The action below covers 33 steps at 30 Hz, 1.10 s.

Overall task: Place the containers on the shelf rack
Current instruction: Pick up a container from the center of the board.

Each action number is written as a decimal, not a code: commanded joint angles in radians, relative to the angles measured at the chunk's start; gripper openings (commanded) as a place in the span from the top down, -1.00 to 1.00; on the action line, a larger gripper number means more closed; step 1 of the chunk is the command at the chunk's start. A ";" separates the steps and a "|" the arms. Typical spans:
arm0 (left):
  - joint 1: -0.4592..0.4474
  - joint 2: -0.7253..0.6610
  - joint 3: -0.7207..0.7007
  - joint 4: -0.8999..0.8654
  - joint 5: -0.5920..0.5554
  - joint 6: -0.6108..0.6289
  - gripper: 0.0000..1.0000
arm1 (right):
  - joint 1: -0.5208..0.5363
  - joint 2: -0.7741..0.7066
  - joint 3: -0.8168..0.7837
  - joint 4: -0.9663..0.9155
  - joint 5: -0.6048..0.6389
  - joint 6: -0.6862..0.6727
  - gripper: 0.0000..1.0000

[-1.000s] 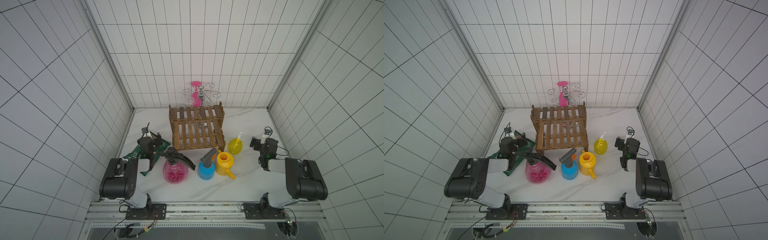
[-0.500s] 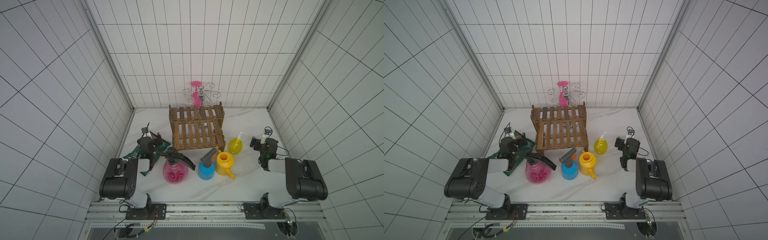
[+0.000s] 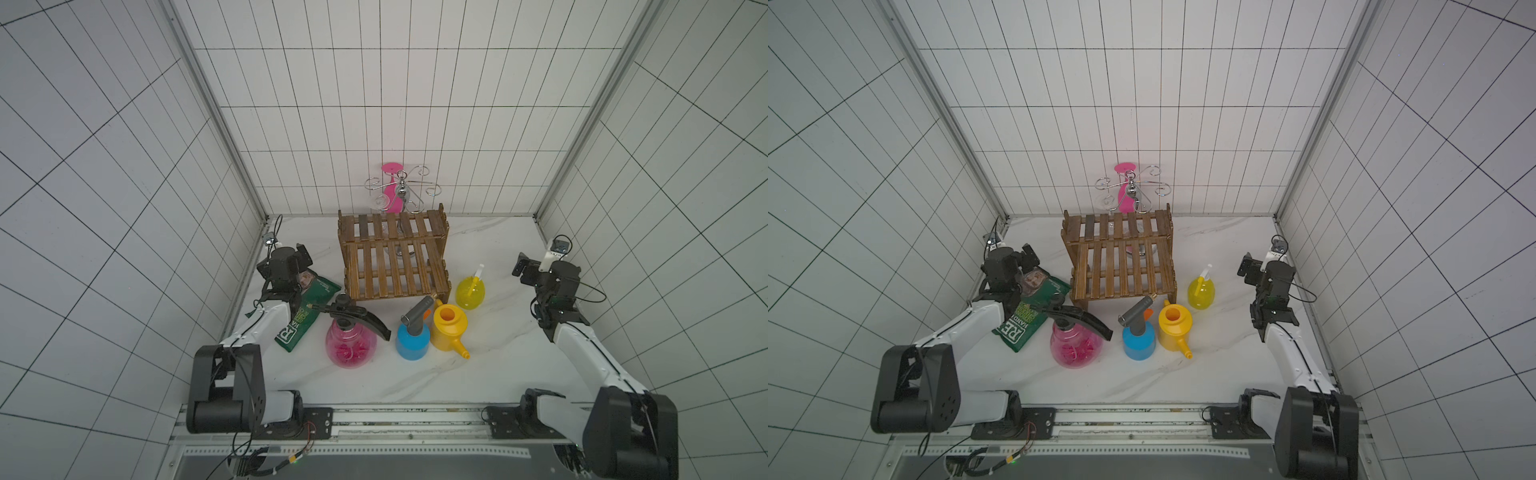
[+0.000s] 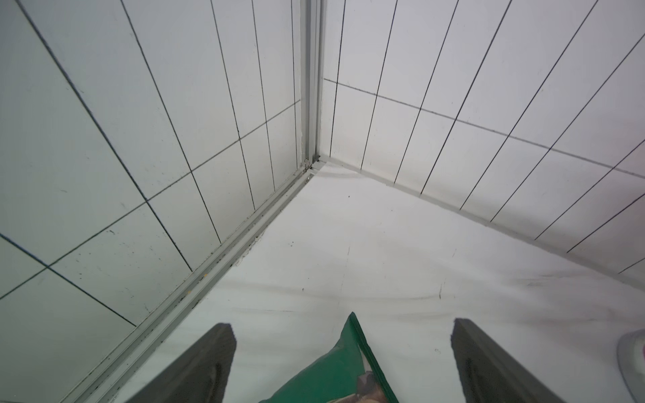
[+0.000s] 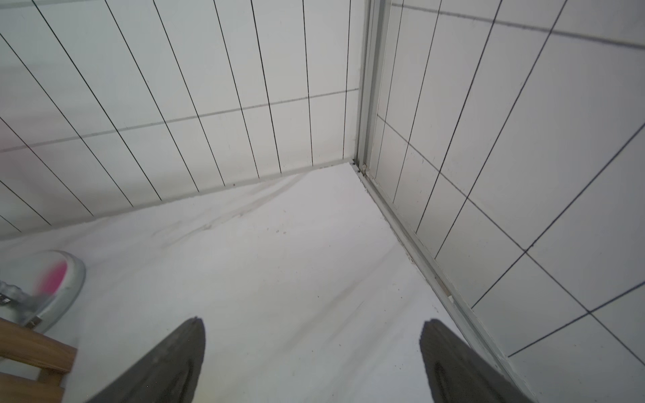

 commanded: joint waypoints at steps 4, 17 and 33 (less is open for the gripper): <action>-0.005 -0.161 0.082 -0.382 -0.019 -0.147 -0.97 | 0.004 -0.137 0.123 -0.422 -0.272 0.211 -0.98; -0.086 -0.335 0.335 -0.552 0.289 -0.234 -0.96 | 0.206 -0.245 0.178 -0.214 -0.831 0.258 -0.98; -0.096 -0.505 0.310 -0.518 0.636 -0.386 -0.96 | 0.776 0.036 0.583 -0.628 -0.715 -0.151 -0.98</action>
